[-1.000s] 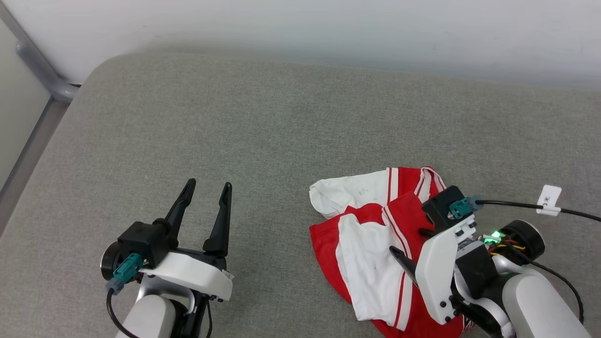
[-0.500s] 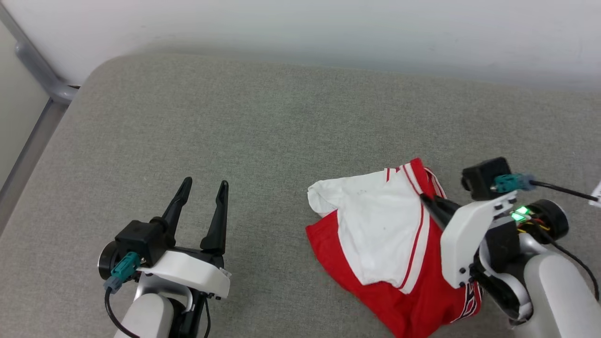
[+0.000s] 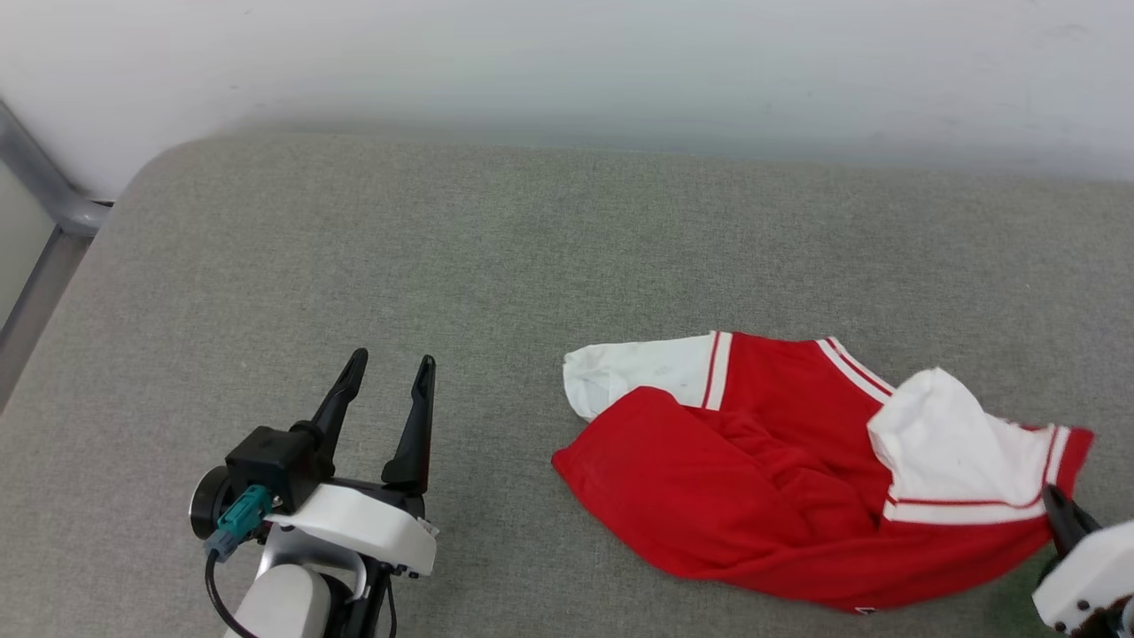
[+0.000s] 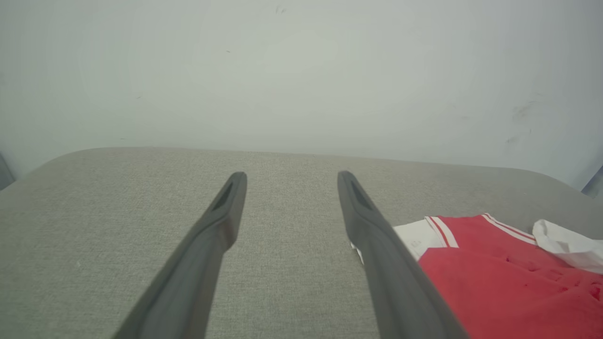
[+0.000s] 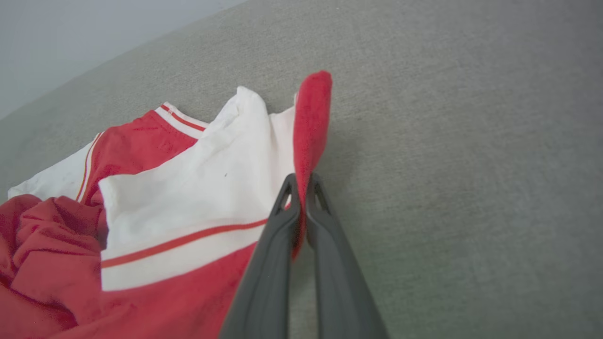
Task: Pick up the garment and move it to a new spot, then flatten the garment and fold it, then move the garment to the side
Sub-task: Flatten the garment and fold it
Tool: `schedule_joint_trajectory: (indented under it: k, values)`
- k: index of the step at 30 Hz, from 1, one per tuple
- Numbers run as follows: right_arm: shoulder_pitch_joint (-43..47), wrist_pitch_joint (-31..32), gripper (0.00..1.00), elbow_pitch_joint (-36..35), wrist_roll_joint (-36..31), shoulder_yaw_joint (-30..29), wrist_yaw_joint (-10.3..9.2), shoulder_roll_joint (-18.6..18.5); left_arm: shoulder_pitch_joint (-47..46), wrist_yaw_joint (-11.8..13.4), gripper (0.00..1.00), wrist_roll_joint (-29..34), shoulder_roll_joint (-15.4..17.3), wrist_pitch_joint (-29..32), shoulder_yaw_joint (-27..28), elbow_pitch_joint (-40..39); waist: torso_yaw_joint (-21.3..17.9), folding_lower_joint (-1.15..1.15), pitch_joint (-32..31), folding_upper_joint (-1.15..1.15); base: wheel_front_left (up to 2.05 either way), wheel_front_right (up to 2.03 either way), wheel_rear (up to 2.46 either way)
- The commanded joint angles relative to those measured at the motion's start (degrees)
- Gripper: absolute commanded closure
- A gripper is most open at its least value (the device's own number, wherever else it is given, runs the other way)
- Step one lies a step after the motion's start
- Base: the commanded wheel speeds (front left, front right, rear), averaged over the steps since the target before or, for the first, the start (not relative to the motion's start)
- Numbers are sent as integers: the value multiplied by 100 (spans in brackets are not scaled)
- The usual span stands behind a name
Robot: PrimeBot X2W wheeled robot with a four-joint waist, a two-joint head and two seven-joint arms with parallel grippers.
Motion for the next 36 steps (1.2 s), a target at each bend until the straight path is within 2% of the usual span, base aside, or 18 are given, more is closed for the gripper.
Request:
schedule_joint_trajectory:
  k: [1,2,5,6,7,8,12,15,19,23,31,36]
  values:
    - [90,-85,100,112,99,-102,-4,19,41,-30,0,17,4,-14,-14,8,-7,0,-5,0,0,0,0]
    - [196,-284,100,491,274,-354,-4,24,46,-28,0,16,4,-14,-24,19,-19,0,-10,0,0,0,0]
    - [233,-504,100,831,372,-504,-4,20,53,-25,0,3,6,-14,-31,29,-25,0,-16,0,0,0,0]
    - [245,-599,85,1015,422,-532,-4,20,58,-25,0,-5,12,-14,-31,35,-27,0,-19,0,0,0,0]
    - [249,-727,51,1181,470,-527,-4,23,60,-24,0,-15,18,-14,-31,42,-30,0,-21,0,0,0,0]
    - [223,-871,0,1326,508,-515,-4,21,61,-20,0,-22,20,-14,-33,50,-33,0,-26,0,0,0,0]
    - [47,-1707,0,1516,495,-330,-3,22,90,-4,0,-33,35,-14,-47,89,-37,0,-82,0,0,0,0]
    - [29,-2491,0,1309,312,-113,-4,21,128,22,0,-30,46,-8,-62,123,-37,0,-181,0,0,0,0]
    - [137,-3169,0,995,-30,191,-4,22,226,70,0,-29,57,15,-84,145,-41,0,-330,0,0,0,0]
    - [249,-3277,0,682,-313,504,-4,21,341,126,0,-35,88,62,-91,147,-73,0,-491,0,0,0,0]
    - [628,-2962,0,-286,-593,1235,-4,21,469,248,0,6,180,176,-113,133,-170,0,-686,0,0,0,0]
    - [969,-2680,0,-899,-492,1549,-4,22,424,169,0,18,234,324,-233,103,-270,0,-721,0,0,0,0]
